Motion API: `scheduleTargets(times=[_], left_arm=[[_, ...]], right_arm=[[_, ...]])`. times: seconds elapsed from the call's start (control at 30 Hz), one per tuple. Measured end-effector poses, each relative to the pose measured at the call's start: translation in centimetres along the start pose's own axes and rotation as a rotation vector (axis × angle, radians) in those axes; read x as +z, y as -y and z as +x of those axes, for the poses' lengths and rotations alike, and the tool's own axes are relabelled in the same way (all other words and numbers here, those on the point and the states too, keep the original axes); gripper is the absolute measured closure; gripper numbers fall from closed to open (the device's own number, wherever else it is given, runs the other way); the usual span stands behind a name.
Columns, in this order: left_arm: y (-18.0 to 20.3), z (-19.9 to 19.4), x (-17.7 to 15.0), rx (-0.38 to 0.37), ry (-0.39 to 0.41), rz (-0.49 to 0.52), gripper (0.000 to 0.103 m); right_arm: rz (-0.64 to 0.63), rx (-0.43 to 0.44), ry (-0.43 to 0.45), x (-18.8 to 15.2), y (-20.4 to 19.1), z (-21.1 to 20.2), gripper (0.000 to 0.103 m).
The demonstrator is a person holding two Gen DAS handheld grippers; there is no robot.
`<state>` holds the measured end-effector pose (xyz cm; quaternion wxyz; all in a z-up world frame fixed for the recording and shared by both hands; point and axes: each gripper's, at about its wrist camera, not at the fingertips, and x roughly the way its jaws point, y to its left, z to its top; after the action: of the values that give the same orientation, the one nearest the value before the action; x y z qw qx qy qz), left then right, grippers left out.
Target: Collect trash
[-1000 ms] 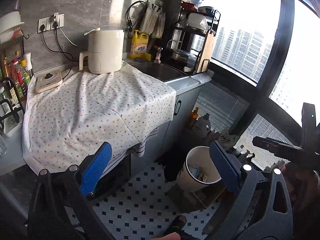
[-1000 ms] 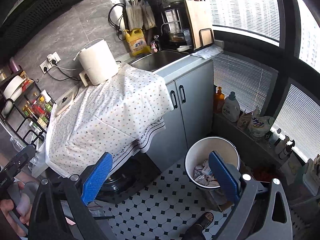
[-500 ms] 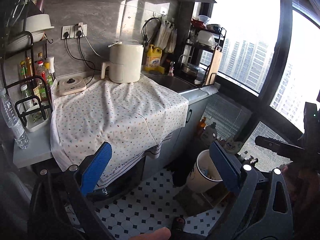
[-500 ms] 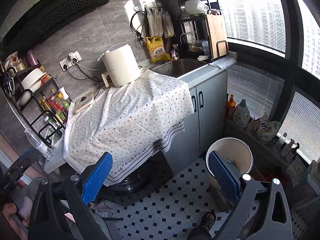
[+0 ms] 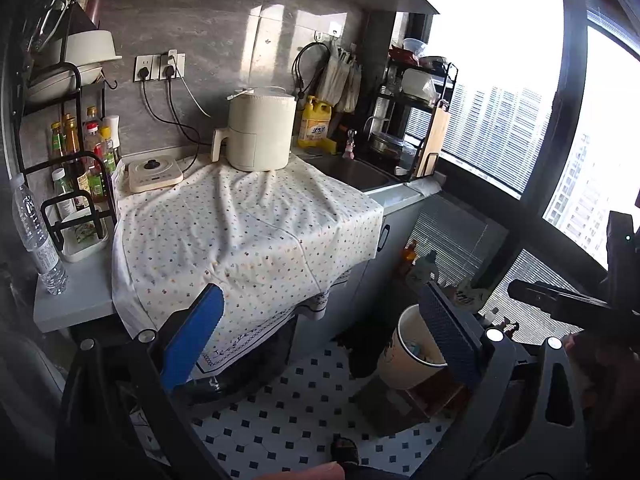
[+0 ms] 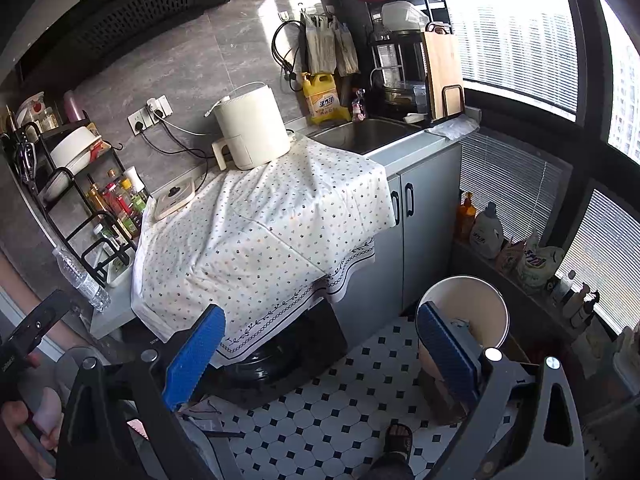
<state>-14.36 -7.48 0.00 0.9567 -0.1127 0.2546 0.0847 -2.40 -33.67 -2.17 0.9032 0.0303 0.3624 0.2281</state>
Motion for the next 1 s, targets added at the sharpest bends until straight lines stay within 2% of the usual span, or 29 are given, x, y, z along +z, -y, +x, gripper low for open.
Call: scheduleTargets(times=[0.4, 1.0], left_arm=[[0.5, 0.0, -0.1, 0.014, -0.002, 0.001, 0.006], [1.6, 0.3, 0.3, -0.012, 0.010, 0.016, 0.006]], right_arm=[[0.007, 0.005, -0.002, 0.4, 0.9, 0.5, 0.009], [0.022, -0.010, 0.018, 0.4, 2.0, -0.2, 0.009]])
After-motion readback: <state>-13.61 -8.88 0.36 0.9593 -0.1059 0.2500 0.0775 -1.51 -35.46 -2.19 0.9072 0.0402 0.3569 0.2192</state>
